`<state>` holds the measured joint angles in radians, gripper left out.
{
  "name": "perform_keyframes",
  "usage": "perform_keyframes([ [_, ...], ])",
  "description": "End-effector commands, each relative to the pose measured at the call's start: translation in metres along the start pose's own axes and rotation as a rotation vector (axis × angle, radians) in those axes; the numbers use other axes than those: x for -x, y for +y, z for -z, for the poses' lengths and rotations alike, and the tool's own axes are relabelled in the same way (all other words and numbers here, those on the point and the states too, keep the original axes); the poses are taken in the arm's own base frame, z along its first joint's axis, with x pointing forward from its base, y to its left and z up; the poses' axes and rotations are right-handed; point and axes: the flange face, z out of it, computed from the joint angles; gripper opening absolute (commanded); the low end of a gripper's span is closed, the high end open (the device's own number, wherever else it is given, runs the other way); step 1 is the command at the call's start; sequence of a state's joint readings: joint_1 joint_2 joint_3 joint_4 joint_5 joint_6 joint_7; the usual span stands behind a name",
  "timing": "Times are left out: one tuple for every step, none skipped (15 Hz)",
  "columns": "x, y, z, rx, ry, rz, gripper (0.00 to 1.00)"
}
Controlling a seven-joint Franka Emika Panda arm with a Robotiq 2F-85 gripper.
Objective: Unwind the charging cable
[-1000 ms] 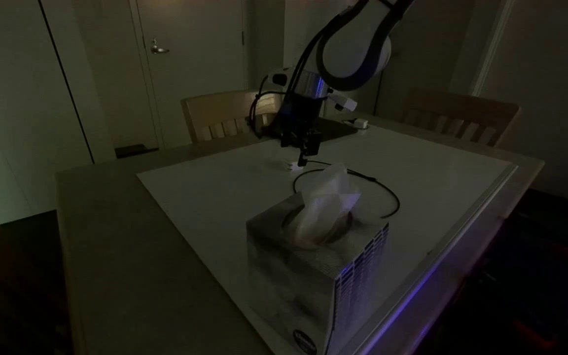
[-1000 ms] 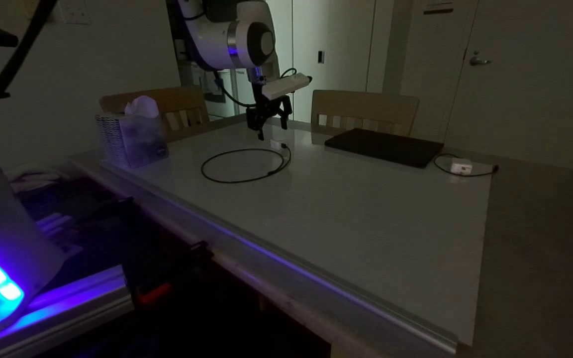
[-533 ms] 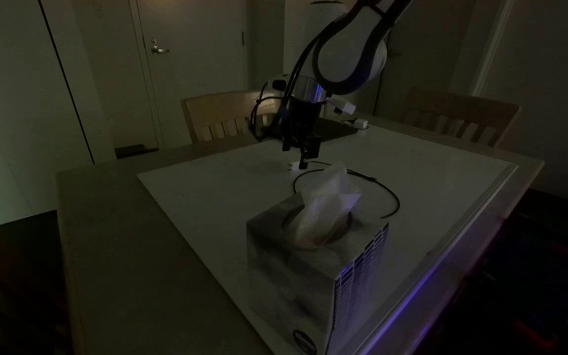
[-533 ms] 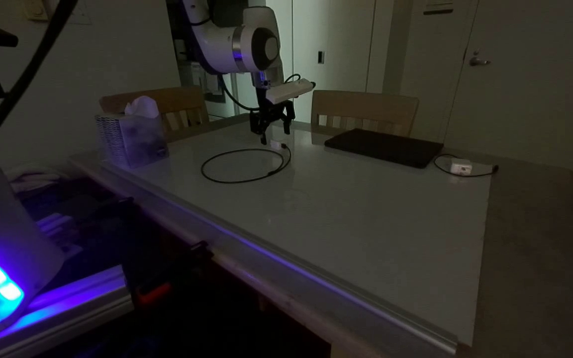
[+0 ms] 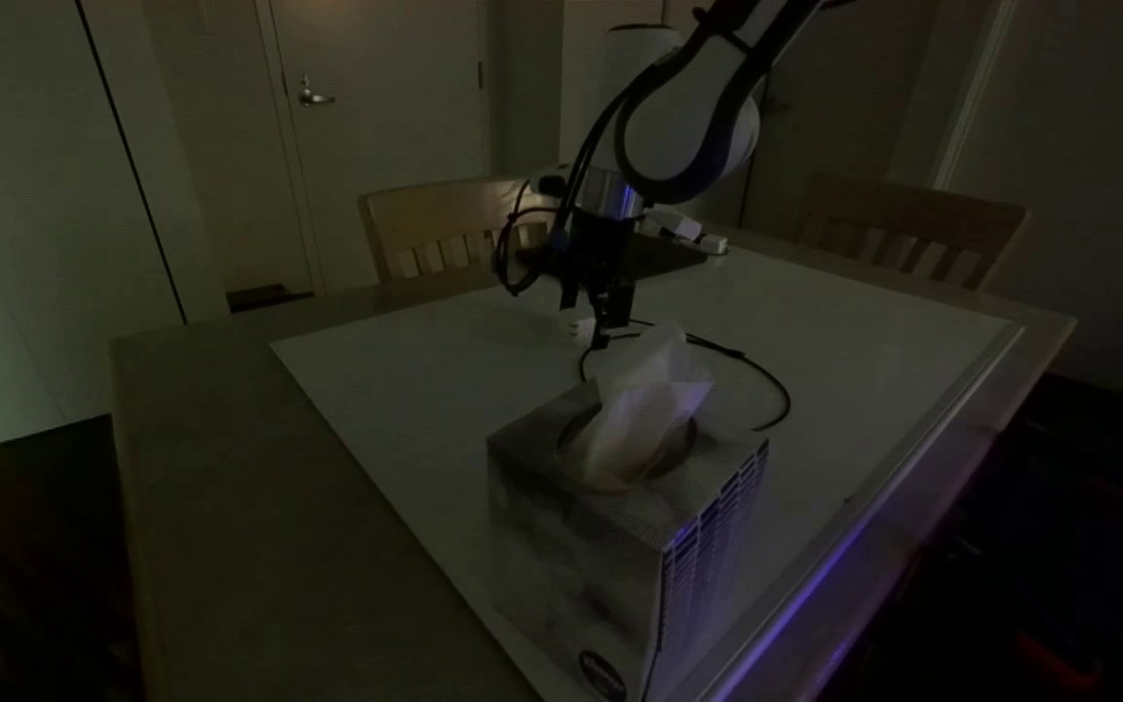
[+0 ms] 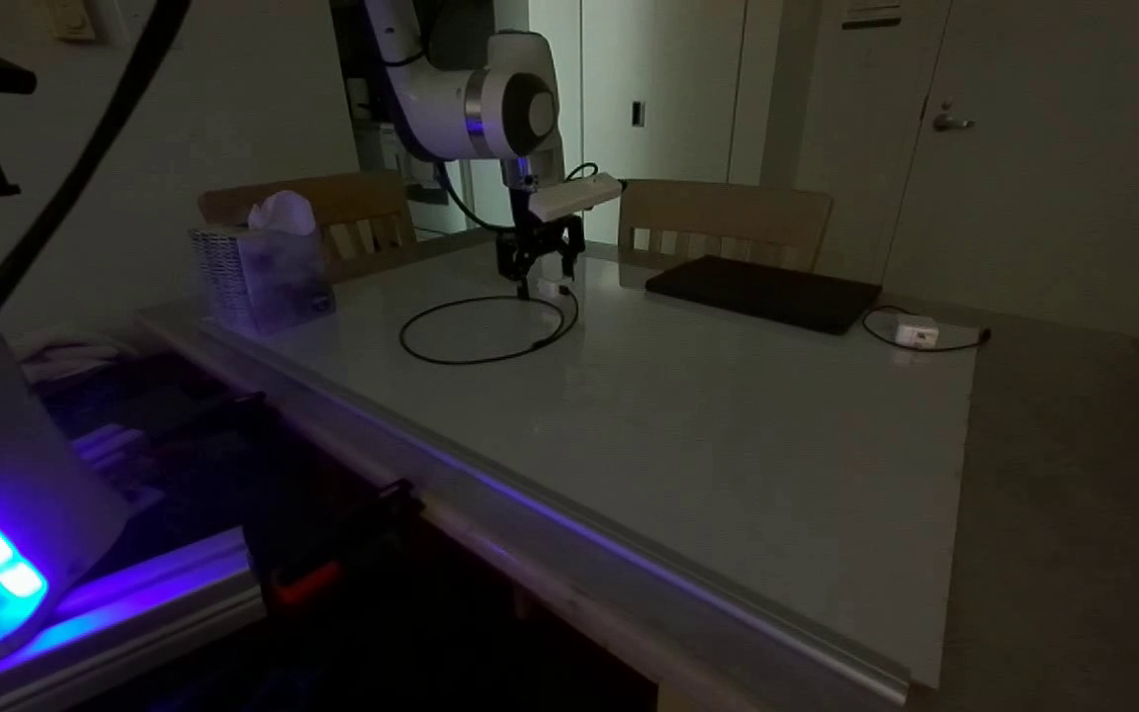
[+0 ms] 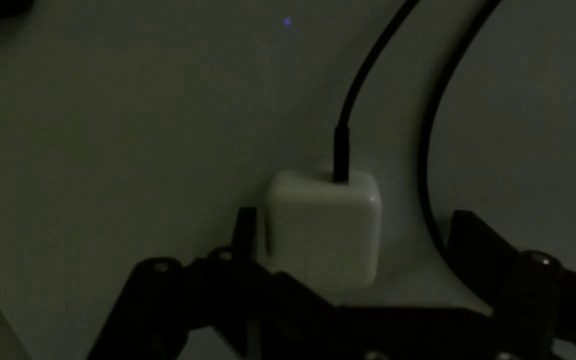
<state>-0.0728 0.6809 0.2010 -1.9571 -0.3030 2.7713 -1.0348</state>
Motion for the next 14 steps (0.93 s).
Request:
perform_keyframes([
  [0.0,0.006,-0.004,-0.012,0.003,0.0,0.66],
  [-0.001,0.007,-0.003,-0.01,0.001,0.002,0.59],
  [-0.002,0.007,-0.001,-0.008,0.0,0.002,0.53],
  [-0.002,0.008,-0.001,-0.006,-0.002,0.003,0.45],
  [-0.002,0.009,0.001,-0.005,-0.002,0.002,0.38],
  [-0.003,0.009,0.002,-0.004,-0.002,0.001,0.31],
  [-0.003,0.009,0.002,-0.005,-0.004,0.0,0.27],
  [-0.002,0.009,0.002,-0.006,-0.006,-0.002,0.27],
  [-0.002,0.008,0.003,-0.009,-0.009,-0.005,0.27],
  [-0.002,0.008,0.002,-0.013,-0.014,-0.01,0.27],
  [-0.002,0.008,0.003,-0.018,-0.018,-0.011,0.27],
  [-0.002,0.007,0.005,-0.033,-0.032,-0.014,0.27],
  [-0.002,0.007,0.006,-0.046,-0.045,-0.018,0.27],
  [-0.002,0.006,0.009,-0.069,-0.06,-0.022,0.27],
])
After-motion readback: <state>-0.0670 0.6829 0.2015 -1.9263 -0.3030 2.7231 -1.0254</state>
